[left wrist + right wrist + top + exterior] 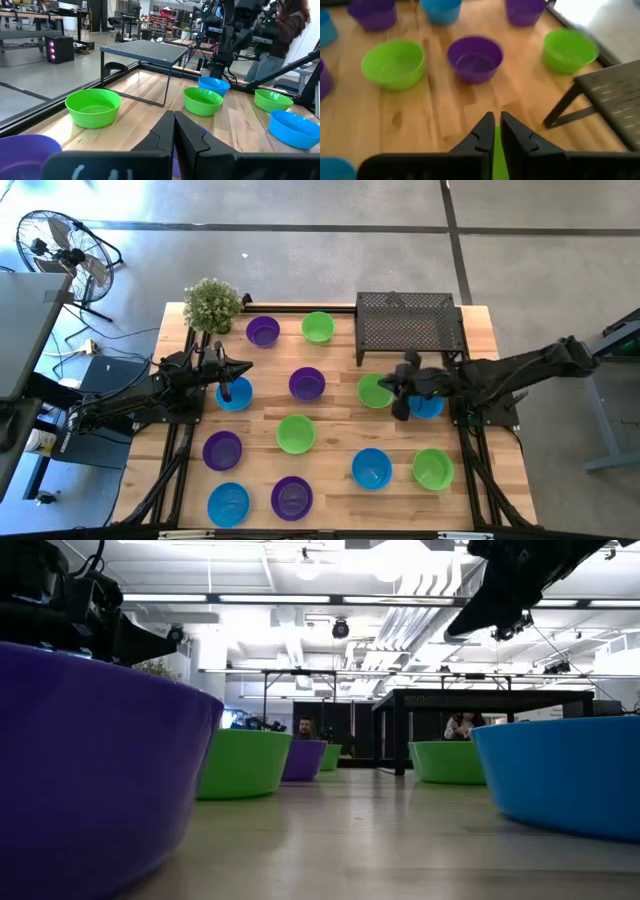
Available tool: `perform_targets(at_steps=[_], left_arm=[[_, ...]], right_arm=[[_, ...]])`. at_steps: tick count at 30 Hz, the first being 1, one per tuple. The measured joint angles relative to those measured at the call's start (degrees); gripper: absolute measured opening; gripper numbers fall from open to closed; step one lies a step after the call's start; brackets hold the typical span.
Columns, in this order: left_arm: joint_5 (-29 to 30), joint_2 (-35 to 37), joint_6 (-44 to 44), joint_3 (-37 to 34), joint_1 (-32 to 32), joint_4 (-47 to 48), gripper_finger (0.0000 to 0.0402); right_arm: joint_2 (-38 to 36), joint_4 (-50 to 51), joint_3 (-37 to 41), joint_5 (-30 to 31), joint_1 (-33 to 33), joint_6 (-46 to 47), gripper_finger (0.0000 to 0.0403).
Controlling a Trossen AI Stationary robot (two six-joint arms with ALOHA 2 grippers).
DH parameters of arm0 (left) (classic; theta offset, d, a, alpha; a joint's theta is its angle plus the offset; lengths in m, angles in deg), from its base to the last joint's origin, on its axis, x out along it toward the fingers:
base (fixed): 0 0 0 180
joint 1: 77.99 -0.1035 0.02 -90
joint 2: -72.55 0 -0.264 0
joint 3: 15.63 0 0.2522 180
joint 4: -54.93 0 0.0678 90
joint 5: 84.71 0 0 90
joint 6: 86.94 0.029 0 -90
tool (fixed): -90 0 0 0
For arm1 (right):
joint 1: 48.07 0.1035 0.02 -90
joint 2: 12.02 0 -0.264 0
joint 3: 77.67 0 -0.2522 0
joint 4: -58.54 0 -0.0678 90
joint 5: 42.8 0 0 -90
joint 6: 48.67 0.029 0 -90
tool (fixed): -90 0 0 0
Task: Pick & Place Mini bowls
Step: Put the green bowl on the shelf
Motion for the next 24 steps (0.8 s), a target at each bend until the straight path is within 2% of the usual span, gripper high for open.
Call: perform_targets(at_steps=[9, 18, 24], left_arm=[[-0.37, 0.02, 0.16, -0.02, 0.01, -0.24, 0.0001], [-0.05, 0.02, 3.25, -0.02, 0.00, -0.37, 0.0001], [0.00, 0.02, 6.10, -0.02, 0.02, -0.46, 0.0001]], right_arm=[[12.63, 7.62, -6.39, -2.18, 3.31, 4.97, 0.0100], [22.74, 10.96, -9.72, -7.53, 3.05, 6.66, 0.0149], [27.08, 15.59, -11.88, -5.57, 2.28, 7.33, 0.0171]])
